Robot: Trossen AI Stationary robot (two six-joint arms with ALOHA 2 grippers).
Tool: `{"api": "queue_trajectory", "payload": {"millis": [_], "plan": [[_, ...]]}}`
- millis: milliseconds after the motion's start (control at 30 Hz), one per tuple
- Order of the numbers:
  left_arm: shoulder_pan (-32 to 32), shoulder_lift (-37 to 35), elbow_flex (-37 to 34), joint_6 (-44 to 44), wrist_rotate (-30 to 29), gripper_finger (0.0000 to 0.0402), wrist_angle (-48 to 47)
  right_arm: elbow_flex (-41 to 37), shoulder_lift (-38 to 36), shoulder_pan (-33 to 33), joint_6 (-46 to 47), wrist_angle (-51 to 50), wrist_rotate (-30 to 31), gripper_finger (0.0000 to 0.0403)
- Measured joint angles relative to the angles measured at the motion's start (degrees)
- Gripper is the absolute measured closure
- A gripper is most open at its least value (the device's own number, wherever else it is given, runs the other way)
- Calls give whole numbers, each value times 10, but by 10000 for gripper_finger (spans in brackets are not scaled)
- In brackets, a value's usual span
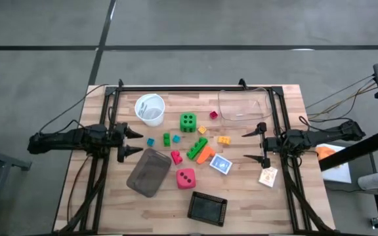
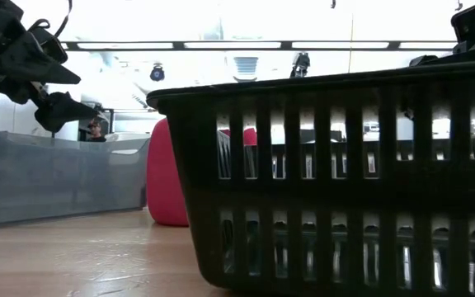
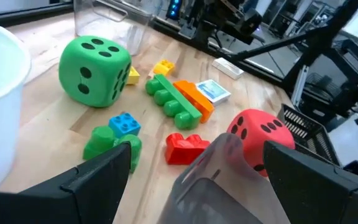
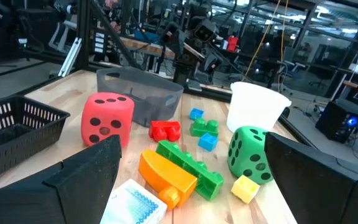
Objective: Pick & Place Toys
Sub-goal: Put the yellow deck of cards into the black bin
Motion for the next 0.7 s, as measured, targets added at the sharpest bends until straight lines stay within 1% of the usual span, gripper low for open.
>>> {"api": "queue_trajectory", "payload": {"millis": [100, 233, 533, 700], "plan": [[0, 0, 0, -17, -1, 39, 5, 0, 0, 0, 0, 21, -1, 12], [0, 0, 0, -14, 12, 39, 8, 0, 0, 0, 1, 70, -3, 12], [0, 0, 0, 76, 11, 39, 45, 0, 0, 0, 39, 166, -54, 12], [0, 0, 0, 83, 8, 39, 47, 0, 0, 0, 92, 210, -55, 12]]}}
